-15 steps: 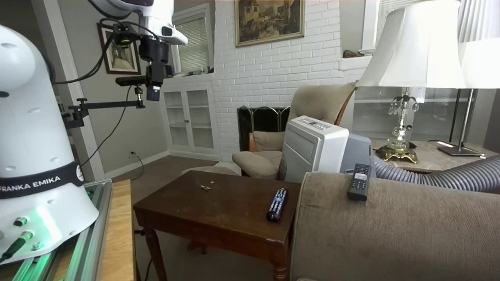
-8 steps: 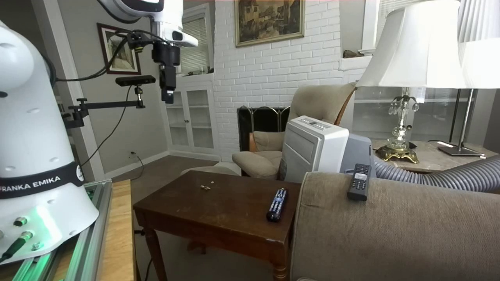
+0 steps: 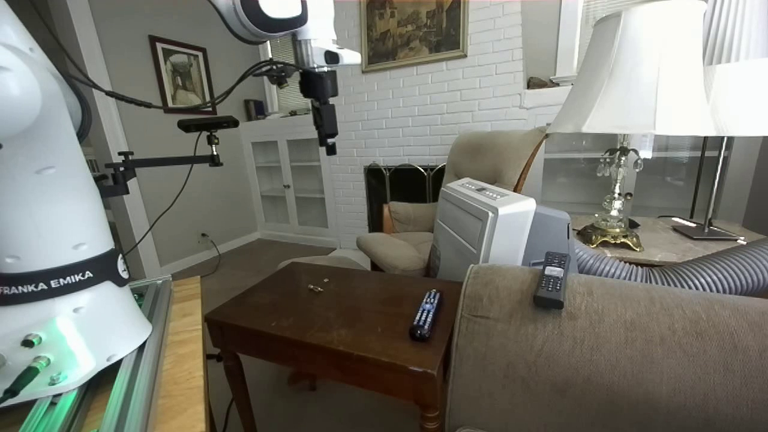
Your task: Move the remote on the sofa to the table
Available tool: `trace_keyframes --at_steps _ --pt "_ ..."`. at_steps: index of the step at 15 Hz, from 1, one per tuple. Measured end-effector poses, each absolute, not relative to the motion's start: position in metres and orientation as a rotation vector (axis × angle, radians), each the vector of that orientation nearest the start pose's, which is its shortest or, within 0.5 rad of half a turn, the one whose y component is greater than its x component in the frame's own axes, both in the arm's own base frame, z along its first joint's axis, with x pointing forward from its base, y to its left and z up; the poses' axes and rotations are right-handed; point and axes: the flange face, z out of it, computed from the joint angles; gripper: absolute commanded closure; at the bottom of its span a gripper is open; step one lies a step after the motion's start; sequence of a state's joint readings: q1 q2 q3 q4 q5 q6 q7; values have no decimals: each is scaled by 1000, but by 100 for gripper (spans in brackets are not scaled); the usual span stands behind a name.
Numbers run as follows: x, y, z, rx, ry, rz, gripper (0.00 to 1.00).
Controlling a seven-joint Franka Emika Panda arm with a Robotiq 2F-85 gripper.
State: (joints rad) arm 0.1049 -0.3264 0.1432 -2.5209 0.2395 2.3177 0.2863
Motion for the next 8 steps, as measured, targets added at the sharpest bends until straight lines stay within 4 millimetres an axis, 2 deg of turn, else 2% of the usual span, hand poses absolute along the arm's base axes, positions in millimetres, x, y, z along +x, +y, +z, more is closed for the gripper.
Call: trace_keyframes --at_steps 6,7,8 --pt "529 70 419 -2970 297 -279 0" --pt "539 66 420 -2967 309 -287 0" --pt "540 65 417 -2968 311 -279 0"
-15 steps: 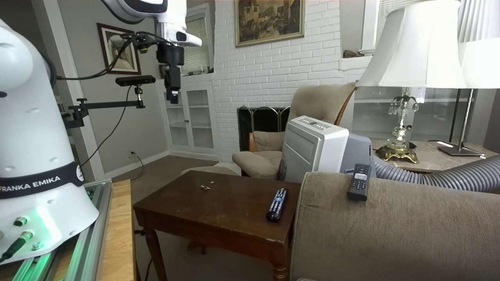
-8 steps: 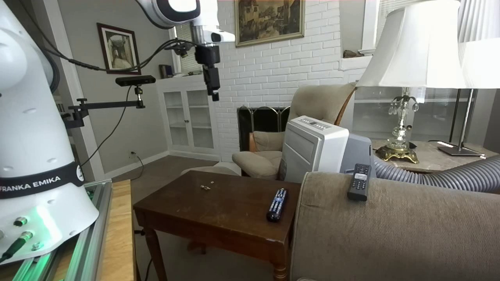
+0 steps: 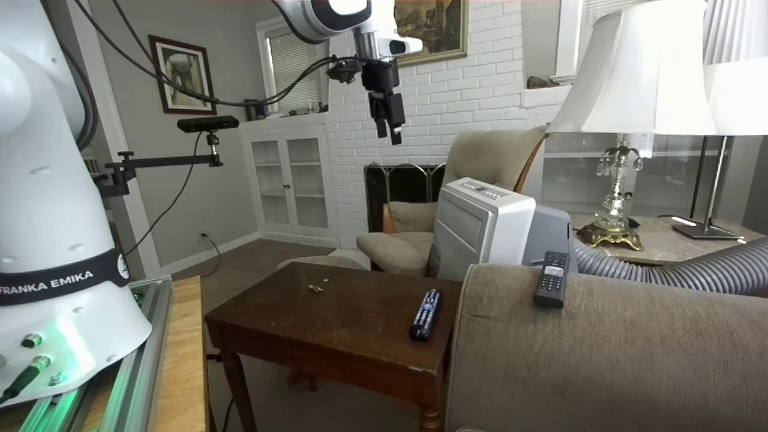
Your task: Move the remote on the sofa to the table
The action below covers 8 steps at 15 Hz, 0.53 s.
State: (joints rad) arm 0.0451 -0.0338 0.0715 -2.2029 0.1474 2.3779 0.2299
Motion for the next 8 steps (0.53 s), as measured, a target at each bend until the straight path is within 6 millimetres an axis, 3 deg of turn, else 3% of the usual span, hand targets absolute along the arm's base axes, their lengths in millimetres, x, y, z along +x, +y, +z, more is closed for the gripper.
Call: trace_keyframes --at_steps 5,8 --pt "536 70 416 -2971 296 -272 0" --pt "551 65 412 -2969 254 -383 0"
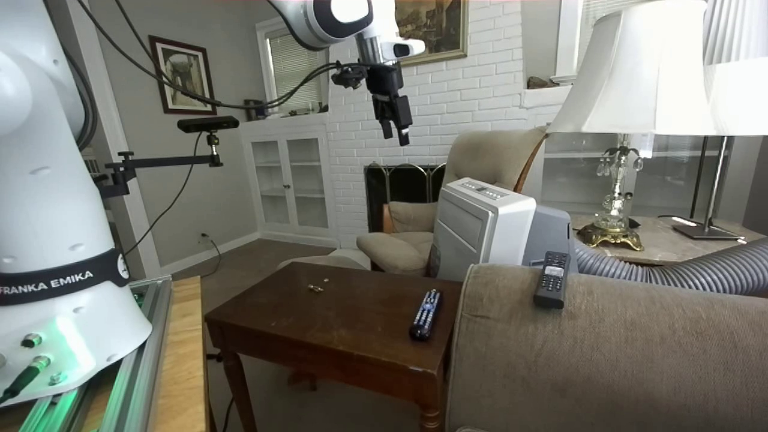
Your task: Move the remote on the sofa to the table
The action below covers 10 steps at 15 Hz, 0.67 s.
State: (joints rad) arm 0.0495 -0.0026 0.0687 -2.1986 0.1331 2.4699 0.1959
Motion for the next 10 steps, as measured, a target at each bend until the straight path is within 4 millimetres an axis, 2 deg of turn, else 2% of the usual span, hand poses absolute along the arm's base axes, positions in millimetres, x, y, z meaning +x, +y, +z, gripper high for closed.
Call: trace_keyframes --at_steps 3,10 --pt "585 40 395 -2996 174 -492 0" --pt "676 -42 346 -3126 40 -549 0"
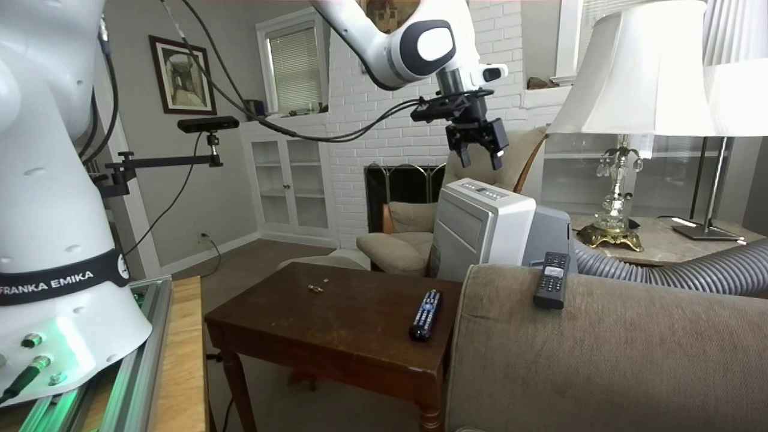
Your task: Move the remote on the sofa to the table
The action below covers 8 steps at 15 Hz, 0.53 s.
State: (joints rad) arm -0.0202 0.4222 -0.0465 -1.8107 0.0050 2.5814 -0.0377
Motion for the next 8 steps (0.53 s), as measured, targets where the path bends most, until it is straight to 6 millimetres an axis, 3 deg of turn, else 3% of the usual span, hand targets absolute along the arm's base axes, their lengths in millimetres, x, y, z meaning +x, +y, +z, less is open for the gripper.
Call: trace_keyframes --at_steps 4,8 --pt "715 -91 322 -3201 105 -493 0" --pt "742 -132 293 -3256 192 -389 0"
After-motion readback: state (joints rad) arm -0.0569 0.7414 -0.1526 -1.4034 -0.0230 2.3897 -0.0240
